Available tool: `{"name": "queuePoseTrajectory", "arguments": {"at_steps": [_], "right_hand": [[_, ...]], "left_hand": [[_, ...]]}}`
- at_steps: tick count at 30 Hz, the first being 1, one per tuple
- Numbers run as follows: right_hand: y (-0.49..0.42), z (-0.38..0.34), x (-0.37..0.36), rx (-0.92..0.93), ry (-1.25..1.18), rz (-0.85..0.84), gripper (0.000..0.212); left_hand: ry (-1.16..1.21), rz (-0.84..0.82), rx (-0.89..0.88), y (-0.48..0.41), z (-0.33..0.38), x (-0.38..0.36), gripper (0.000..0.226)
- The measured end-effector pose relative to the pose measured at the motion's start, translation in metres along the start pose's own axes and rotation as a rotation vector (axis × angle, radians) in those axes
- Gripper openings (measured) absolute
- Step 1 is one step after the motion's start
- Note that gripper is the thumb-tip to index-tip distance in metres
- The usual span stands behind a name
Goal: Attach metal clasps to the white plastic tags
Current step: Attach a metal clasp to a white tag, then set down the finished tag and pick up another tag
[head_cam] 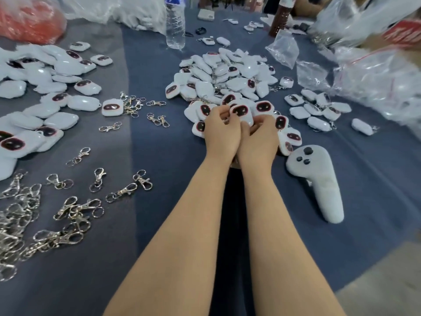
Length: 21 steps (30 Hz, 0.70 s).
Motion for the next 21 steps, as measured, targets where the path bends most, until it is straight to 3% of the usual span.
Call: {"name": "queuePoseTrajectory", "arguments": {"at_steps": [5, 10, 21], "right_hand": [[0.001, -0.004, 0.004, 0.031, -0.061, 0.04, 0.029], [0.011, -0.023, 0.01, 0.089, -0.123, 0.069, 0.014], [0.127, -0.093, -0.063, 0.17, -0.255, -0.441, 0.008]], "left_hand": [[0.071, 0.073, -0.021, 0.001, 0.002, 0.003, 0.022], [0.1, 0.162, -0.08, 0.003, 0.017, 0.024, 0.015], [0.1, 0.486, -0.064, 0.001, 0.026, 0.178, 0.013]]}}
Point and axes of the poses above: each hand's wrist, its own y-axis away from the middle knuckle, its own x-axis out of the back of the hand, z = x × y, the point moved 5 cm from there along -y, towards the middle knuckle, and after that the axes turned 9 degrees about z, right-handed, at the moved point
